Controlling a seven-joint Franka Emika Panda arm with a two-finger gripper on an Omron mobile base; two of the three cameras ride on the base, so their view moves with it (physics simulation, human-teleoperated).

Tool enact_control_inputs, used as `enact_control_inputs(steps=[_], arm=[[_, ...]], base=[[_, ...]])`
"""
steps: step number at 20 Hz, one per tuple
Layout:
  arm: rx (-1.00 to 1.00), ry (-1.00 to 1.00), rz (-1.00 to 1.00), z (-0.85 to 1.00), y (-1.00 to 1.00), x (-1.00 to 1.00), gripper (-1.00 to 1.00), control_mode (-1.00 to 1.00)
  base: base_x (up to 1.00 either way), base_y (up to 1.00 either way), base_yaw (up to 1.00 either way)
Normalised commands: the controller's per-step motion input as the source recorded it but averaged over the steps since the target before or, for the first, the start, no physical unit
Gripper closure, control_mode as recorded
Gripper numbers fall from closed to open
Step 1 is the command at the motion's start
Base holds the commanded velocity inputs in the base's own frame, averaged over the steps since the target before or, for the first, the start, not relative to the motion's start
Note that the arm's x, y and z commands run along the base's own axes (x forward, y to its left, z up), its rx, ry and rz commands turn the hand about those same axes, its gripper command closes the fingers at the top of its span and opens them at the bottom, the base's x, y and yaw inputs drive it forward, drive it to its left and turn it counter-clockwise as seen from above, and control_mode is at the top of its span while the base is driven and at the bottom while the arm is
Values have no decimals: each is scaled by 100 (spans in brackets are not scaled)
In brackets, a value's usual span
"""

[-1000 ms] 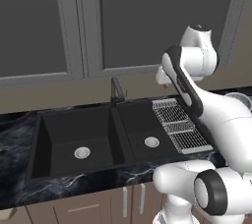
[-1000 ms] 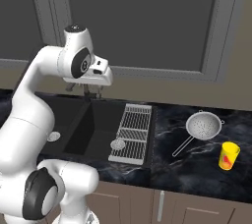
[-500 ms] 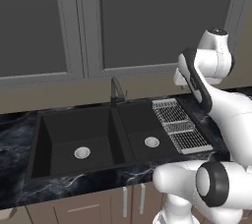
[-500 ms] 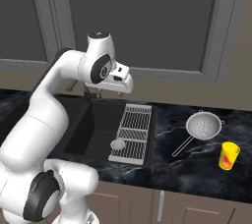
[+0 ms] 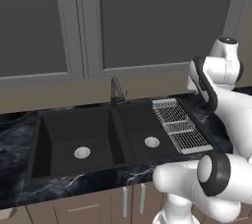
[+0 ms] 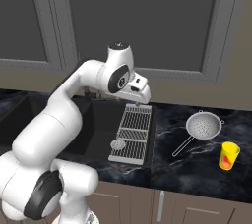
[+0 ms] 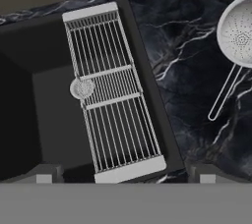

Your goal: Place the strainer in the left basin and the cup in the right basin of the sink.

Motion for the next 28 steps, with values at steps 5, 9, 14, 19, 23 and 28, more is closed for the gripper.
enact_control_inputs(steps=[5,9,14,19,23,28], arm=[[2,6,-12,-10,-53,7,-100,-100],[1,9,-9,0,-45,10,-100,-100],[1,9,-7,0,-46,7,-100,-100],[5,5,-9,-23,-43,1,-100,-100],[9,1,-8,-35,-46,0,-100,-100],[7,0,-5,-36,-42,1,-100,-100]], base=[[0,0,0],[0,0,0],[0,0,0],[0,0,0],[0,0,0],[0,0,0]])
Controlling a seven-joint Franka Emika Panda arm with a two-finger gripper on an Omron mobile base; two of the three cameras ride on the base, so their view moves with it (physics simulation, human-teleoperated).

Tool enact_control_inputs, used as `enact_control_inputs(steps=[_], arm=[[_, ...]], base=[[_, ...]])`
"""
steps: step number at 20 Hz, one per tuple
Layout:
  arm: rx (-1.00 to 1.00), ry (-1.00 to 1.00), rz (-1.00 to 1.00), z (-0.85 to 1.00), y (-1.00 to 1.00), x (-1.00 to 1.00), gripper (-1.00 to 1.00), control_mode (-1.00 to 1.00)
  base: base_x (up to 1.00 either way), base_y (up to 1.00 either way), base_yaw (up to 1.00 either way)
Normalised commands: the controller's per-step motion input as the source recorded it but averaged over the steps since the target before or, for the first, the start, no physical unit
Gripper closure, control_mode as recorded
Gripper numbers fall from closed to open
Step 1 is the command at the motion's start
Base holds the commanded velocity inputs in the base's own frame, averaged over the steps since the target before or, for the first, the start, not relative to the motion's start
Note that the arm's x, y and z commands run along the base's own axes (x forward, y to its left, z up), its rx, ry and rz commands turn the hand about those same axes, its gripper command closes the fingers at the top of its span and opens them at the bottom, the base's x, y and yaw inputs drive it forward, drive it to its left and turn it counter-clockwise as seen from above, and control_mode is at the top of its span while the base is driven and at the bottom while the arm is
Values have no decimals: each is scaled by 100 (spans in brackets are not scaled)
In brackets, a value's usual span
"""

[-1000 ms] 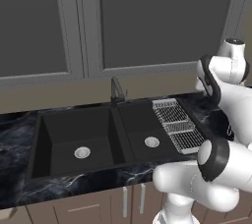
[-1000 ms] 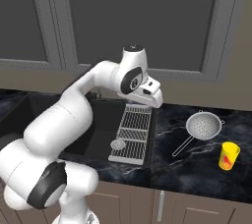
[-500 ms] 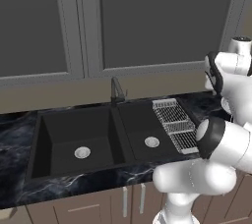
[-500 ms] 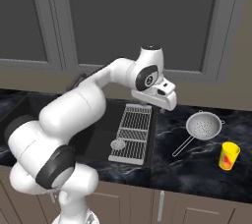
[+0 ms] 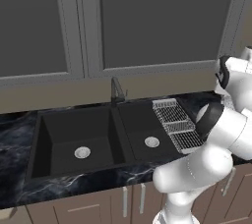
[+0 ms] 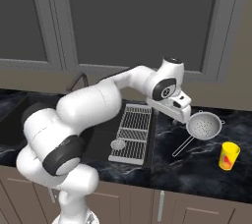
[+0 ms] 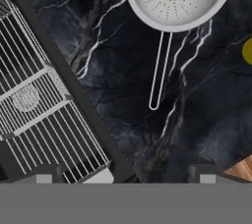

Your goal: Place the strainer in the left basin and the cup in the right basin of the sink.

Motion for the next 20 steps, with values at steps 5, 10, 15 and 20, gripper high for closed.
enact_control_inputs(steps=[5,10,15,20], arm=[[0,0,-3,-29,-35,16,-100,-100],[0,0,-2,-31,-25,18,-100,-100],[0,0,-3,-26,-16,17,-100,-100],[0,0,-1,-26,-15,17,-100,-100]], base=[[0,0,0],[0,0,0],[0,0,0],[0,0,0]])
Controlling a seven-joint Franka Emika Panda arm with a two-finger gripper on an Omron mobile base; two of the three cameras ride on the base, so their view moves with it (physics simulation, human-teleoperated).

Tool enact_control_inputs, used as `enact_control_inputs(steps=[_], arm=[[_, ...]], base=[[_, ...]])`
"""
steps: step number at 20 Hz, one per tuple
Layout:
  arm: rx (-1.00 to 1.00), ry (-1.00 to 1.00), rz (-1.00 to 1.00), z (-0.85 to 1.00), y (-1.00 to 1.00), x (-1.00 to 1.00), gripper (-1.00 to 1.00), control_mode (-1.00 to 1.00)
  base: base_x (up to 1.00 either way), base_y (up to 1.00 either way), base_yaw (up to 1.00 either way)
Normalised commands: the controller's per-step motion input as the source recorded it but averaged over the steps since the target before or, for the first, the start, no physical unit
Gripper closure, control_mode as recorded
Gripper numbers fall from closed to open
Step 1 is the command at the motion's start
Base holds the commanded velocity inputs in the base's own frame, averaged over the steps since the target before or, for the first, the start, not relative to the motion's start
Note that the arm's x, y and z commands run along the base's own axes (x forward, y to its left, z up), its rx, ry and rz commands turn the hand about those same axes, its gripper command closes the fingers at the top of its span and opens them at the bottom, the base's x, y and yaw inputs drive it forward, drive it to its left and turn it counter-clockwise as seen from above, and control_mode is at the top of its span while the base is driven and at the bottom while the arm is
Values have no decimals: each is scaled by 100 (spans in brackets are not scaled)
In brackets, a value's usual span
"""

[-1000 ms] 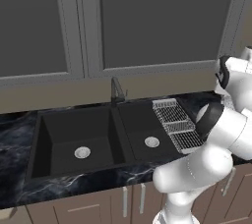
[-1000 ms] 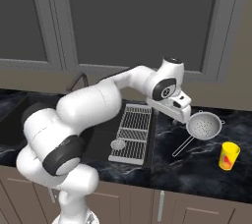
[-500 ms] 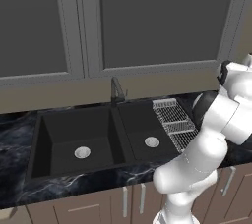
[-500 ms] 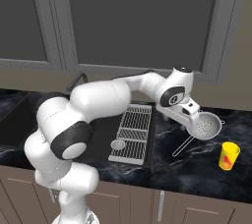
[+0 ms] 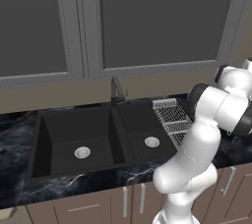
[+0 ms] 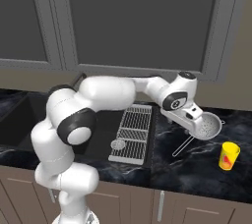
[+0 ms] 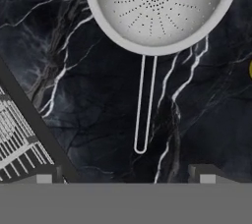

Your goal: Place the strainer in the left basin and the cup in the right basin of the sink.

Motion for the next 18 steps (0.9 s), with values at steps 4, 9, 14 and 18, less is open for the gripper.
enact_control_inputs(steps=[4,9,14,18], arm=[[0,0,-1,-24,-16,9,-100,-100],[0,0,-2,-18,-10,11,-100,-100],[0,2,-1,-15,-7,5,-100,-100],[0,0,0,-23,-9,0,-100,-100]], base=[[0,0,0],[0,0,0],[0,0,0],[0,0,0]])
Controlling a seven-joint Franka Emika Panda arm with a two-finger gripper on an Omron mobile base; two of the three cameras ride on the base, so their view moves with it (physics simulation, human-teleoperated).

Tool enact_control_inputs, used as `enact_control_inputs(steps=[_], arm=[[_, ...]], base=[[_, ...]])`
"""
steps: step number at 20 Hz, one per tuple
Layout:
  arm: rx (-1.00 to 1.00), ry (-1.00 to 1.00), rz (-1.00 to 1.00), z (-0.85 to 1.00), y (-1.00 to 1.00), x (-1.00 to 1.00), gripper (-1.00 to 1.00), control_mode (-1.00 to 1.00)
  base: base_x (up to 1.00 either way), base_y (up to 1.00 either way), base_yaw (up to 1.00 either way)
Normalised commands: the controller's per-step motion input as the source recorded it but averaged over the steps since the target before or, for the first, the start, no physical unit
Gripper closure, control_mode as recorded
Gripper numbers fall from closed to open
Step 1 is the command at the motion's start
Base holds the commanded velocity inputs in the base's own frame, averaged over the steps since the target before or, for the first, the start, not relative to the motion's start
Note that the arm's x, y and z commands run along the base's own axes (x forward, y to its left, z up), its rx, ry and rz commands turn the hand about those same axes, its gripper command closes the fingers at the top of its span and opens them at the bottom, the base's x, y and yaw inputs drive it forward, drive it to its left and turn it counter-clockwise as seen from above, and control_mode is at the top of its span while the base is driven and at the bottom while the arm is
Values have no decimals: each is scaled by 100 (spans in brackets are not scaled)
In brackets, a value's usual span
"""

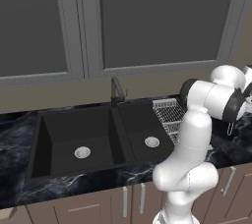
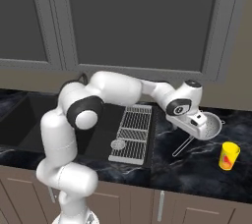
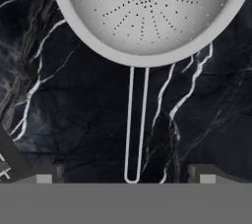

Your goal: Place the strainer in the left basin and the cup in the right basin of the sink.

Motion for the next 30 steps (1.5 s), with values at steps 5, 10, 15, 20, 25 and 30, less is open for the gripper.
enact_control_inputs(steps=[5,10,15,20,25,30], arm=[[0,0,0,-23,-1,0,-100,-100],[0,1,0,-27,0,0,-100,-100],[0,1,0,-26,0,0,-100,-100],[0,1,0,-25,0,0,-100,-100],[0,2,0,-21,0,0,-100,-100],[0,0,0,-11,0,0,-100,-100]], base=[[0,0,0],[0,0,0],[0,0,0],[0,0,0],[0,0,0],[0,0,0]])
